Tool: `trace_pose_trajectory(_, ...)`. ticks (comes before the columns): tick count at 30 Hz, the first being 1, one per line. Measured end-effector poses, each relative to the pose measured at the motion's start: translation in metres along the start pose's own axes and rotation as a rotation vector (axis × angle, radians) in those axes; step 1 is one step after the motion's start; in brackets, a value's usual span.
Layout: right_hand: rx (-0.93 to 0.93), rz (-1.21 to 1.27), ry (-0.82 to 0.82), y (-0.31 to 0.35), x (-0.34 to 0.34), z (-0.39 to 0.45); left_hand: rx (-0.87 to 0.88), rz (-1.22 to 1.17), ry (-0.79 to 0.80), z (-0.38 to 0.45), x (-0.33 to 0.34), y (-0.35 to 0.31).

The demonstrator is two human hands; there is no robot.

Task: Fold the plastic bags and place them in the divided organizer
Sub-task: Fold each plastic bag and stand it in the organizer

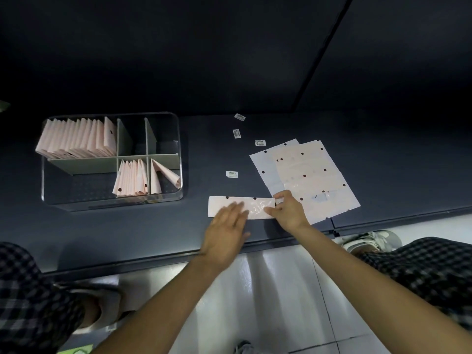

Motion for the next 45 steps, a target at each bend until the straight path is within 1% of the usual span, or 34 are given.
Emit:
trace_pose_trajectory(1,0.014,0.005,0.0,0.0,0.001,-0.001,0.007,0.058,0.071,0.001,0.012,-0.004)
trace_pose_trajectory(2,0.036,0.004,0.004,0.001,0.001,-0.003,-0.003,0.107,0.105,0.001,0.02,-0.005)
trace_pose_trajectory(6,0.098,0.005,-0.008,-0.003,0.016,-0.027,0.004,0.217,0.097,-0.002,0.023,0.0)
trace_pose_trajectory(7,0.104,0.05,-0.015,-0.007,0.023,-0.035,0.015,0.226,0.088,-0.003,0.021,0.002)
trace_pose_trajectory(9,0.113,0.258,0.025,-0.011,0.043,-0.053,0.054,0.229,0.049,-0.009,0.016,0.004)
trace_pose_trajectory(11,0.14,0.476,0.112,-0.009,0.06,-0.068,0.097,0.246,0.002,-0.017,0.013,0.004)
trace_pose_trajectory(13,0.167,0.548,0.201,-0.005,0.068,-0.08,0.13,0.23,-0.059,-0.024,0.011,0.005)
trace_pose_trajectory(14,0.15,0.508,0.232,-0.001,0.067,-0.085,0.137,0.216,-0.076,-0.026,0.011,0.006)
trace_pose_trajectory(15,0.108,0.391,0.233,0.001,0.063,-0.088,0.136,0.207,-0.083,-0.028,0.011,0.008)
trace_pose_trajectory(16,0.037,0.187,0.208,0.002,0.056,-0.089,0.13,0.2,-0.087,-0.029,0.012,0.009)
trace_pose_trajectory(17,-0.073,-0.077,0.159,0.006,0.047,-0.089,0.126,0.189,-0.092,-0.031,0.012,0.009)
trace_pose_trajectory(18,-0.214,-0.308,0.113,0.012,0.039,-0.089,0.126,0.173,-0.097,-0.032,0.01,0.008)
trace_pose_trajectory(19,-0.348,-0.469,0.111,0.017,0.035,-0.089,0.131,0.151,-0.109,-0.033,0.008,0.007)
trace_pose_trajectory(21,-0.555,-0.673,0.234,0.02,0.033,-0.082,0.139,0.089,-0.137,-0.036,0.004,0.007)
trace_pose_trajectory(22,-0.609,-0.766,0.305,0.019,0.037,-0.077,0.145,0.053,-0.137,-0.037,0.003,0.007)
trace_pose_trajectory(23,-0.639,-0.834,0.341,0.018,0.041,-0.073,0.15,0.007,-0.128,-0.038,0.003,0.008)
trace_pose_trajectory(25,-0.662,-0.865,0.323,0.018,0.049,-0.064,0.14,-0.111,-0.096,-0.038,0.005,0.012)
trace_pose_trajectory(27,-0.689,-0.752,0.23,0.025,0.053,-0.06,0.136,-0.209,-0.089,-0.039,0.006,0.016)
trace_pose_trajectory(29,-0.718,-0.62,0.129,0.035,0.052,-0.057,0.111,-0.279,-0.128,-0.039,0.005,0.019)
trace_pose_trajectory(32,-0.64,-0.473,0.098,0.041,0.051,-0.048,0.002,-0.336,-0.195,-0.039,0.002,0.027)
trace_pose_trajectory(35,-0.474,-0.326,0.092,0.04,0.049,-0.037,-0.159,-0.345,-0.248,-0.036,0.002,0.04)
trace_pose_trajectory(38,-0.341,-0.17,0.13,0.037,0.048,-0.028,-0.325,-0.428,-0.258,-0.033,0.004,0.051)
trace_pose_trajectory(40,-0.278,-0.147,0.135,0.038,0.048,-0.024,-0.414,-0.475,-0.245,-0.03,0.005,0.054)
trace_pose_trajectory(43,-0.196,-0.204,0.126,0.043,0.049,-0.018,-0.509,-0.5,-0.257,-0.029,0.003,0.053)
trace_pose_trajectory(44,-0.172,-0.213,0.128,0.045,0.049,-0.016,-0.516,-0.494,-0.272,-0.03,0.0,0.052)
trace_pose_trajectory(45,-0.152,-0.216,0.13,0.047,0.049,-0.015,-0.485,-0.455,-0.297,-0.031,-0.004,0.049)
Point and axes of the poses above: each hand's wrist, its own z-axis towards the middle knuckle, its own x-axis out of the palm, y = z × x, the point moved 6 cm from there along z, towards the middle knuckle, and after that the axes turned 13 degrees about y, right-handed, at the moved point
